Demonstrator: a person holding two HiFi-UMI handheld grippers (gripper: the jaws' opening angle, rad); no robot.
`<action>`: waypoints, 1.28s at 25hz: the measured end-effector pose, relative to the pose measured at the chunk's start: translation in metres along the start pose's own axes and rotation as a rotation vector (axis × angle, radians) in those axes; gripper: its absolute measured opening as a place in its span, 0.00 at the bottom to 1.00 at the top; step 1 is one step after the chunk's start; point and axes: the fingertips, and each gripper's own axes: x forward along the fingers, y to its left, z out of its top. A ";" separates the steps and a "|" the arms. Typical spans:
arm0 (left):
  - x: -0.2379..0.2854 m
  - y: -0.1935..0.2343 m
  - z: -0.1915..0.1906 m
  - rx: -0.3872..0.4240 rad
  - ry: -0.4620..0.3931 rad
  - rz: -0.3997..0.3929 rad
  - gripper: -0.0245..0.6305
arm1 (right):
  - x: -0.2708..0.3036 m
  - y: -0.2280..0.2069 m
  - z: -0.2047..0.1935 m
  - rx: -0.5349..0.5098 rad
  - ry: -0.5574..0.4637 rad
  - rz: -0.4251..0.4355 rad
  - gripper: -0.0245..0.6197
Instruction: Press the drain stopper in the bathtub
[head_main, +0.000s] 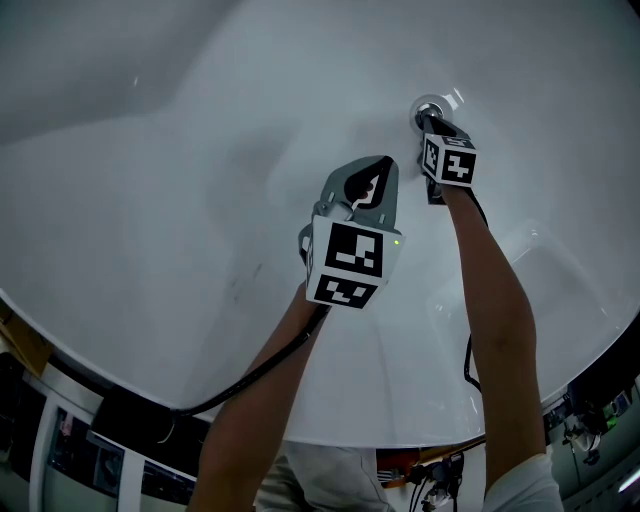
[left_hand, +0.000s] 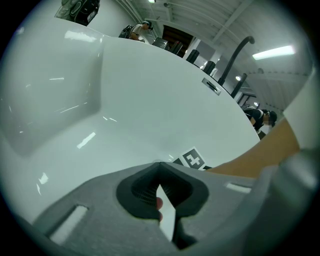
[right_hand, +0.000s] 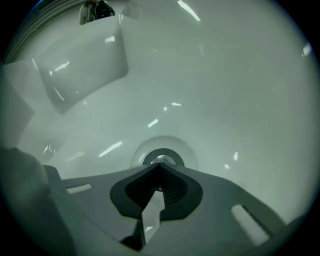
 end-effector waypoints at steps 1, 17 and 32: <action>-0.001 0.000 0.000 0.005 0.001 0.000 0.04 | -0.004 0.001 0.000 -0.003 -0.008 0.006 0.04; -0.038 -0.040 0.028 0.056 -0.036 0.000 0.04 | -0.102 0.039 0.019 0.013 -0.167 0.066 0.04; -0.165 -0.088 0.087 0.088 -0.104 0.083 0.04 | -0.276 0.091 0.061 -0.042 -0.320 0.176 0.04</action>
